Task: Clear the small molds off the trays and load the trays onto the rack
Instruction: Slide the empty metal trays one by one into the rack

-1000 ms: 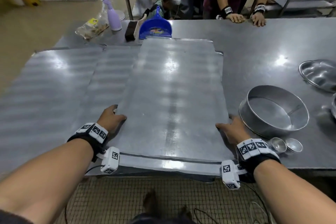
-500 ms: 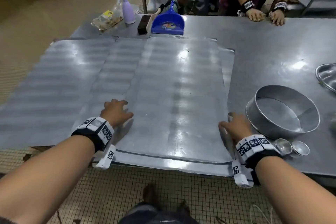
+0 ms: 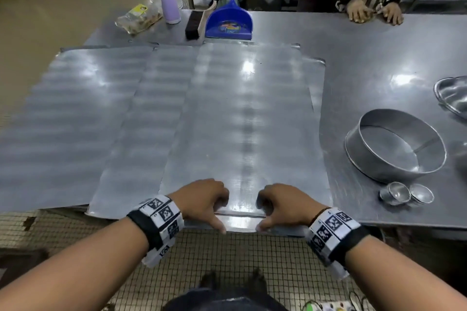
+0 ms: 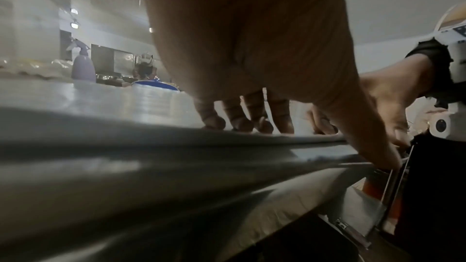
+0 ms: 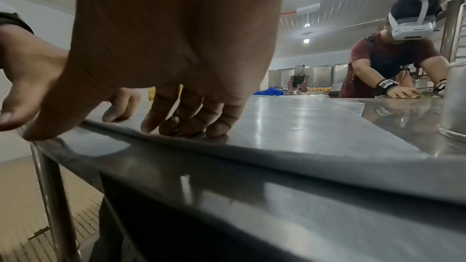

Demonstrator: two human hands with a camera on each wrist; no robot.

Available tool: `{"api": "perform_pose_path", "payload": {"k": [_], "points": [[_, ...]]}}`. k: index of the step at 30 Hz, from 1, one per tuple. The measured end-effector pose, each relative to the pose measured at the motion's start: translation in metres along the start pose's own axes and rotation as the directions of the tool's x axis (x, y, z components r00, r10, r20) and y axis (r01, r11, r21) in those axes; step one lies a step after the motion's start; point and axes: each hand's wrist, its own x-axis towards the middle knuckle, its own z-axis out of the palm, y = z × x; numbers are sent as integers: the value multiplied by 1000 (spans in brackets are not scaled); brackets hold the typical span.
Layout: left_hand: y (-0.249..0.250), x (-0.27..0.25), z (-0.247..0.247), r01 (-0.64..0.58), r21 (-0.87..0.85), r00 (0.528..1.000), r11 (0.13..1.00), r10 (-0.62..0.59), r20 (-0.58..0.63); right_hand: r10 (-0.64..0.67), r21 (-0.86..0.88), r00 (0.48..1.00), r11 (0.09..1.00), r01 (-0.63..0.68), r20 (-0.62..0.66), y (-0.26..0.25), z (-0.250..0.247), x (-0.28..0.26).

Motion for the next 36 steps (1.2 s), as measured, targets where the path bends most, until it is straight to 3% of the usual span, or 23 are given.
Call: {"api": "perform_pose_path", "payload": {"k": [6, 12, 16, 20, 22, 24, 27, 30, 32, 36], "points": [[-18, -4, 21, -104, -17, 989, 994, 102, -107, -15, -16, 999, 1000, 14, -46, -8, 14, 2], [-23, -7, 32, -191, -124, 961, 974, 160, -224, 51, 90, 996, 995, -44, -71, -14, 21, -5], [-22, -11, 43, -243, -141, 945, 960, 201, -257, 102, 142, 994, 985, -96, -35, -17, 28, -10], [-21, -15, 43, -218, -177, 952, 960, 170, -254, 124, 189, 990, 976, -109, -68, -18, 30, -15], [-24, -19, 33, -155, -259, 955, 953, 78, -285, 161, 242, 977, 962, -124, -141, -13, 24, -17], [-33, -20, 20, -52, -339, 919, 939, -88, -385, 238, 231, 929, 957, -175, -283, 3, 16, -18], [-61, -19, 3, 236, -402, 778, 885, -420, -468, 440, 285, 784, 895, -343, -438, 50, 5, -19], [-89, -16, -2, 471, -494, 647, 730, -667, -368, 622, 378, 645, 783, -495, -444, 94, -4, -17], [-98, -12, -2, 506, -540, 611, 673, -721, -327, 684, 448, 612, 726, -521, -397, 112, -8, -14], [-90, -1, -11, 452, -652, 566, 609, -761, -317, 701, 545, 622, 692, -472, -351, 126, -6, -4]]}}
